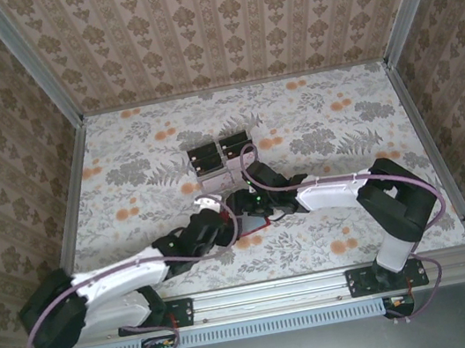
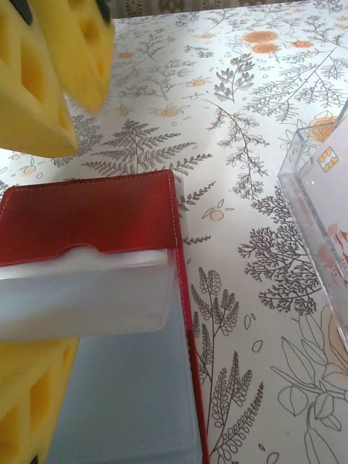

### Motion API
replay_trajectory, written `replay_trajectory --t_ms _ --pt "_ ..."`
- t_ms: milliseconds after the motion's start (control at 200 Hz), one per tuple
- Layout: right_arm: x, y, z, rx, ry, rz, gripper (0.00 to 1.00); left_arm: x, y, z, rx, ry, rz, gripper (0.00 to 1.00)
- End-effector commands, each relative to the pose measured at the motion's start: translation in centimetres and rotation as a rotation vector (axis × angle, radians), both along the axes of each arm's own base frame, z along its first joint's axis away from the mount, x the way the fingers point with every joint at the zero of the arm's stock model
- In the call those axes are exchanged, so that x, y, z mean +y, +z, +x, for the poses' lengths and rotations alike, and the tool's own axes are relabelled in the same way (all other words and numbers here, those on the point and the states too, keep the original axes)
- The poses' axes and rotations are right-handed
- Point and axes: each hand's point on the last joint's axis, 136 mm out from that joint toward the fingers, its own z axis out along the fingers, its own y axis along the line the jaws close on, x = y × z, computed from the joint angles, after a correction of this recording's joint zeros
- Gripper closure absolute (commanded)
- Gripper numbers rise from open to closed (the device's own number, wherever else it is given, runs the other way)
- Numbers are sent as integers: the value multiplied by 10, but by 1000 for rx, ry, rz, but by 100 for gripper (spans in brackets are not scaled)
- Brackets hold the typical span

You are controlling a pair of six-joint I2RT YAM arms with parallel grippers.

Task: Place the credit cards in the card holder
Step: Flip over the card slot on the card holder.

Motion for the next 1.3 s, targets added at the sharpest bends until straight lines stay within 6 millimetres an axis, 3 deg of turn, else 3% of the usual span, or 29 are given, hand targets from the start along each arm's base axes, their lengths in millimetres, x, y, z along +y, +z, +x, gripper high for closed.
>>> replay_trajectory --t_ms 0,190,360,560,690,820,915,1005,1195,1295 --pt "10 15 -1 -4 6 27 39 30 13 2 -60 97 -9 17" --pt "31 9 -6 9 36 16 38 65 37 7 -117 235 -78 10" --pt "52 -7 -14 26 66 -19 38 86 29 8 -45 343 -81 10" --pt "59 -25 -17 55 67 -50 39 90 26 9 -20 375 -83 9" --pt "65 -16 -17 45 96 -38 39 92 28 10 -15 378 -86 8" --pt "68 20 -13 -14 114 11 39 93 28 12 -6 383 -94 7" --pt "54 51 -7 -81 101 -4 38 92 30 14 -4 374 -101 5" --pt "25 68 0 -142 61 -88 39 90 33 16 -3 361 -94 0" --pt "-53 54 15 -168 -42 -335 38 88 36 22 10 337 -72 0" --pt "-81 41 22 -165 -79 -406 38 89 36 26 26 337 -68 0"
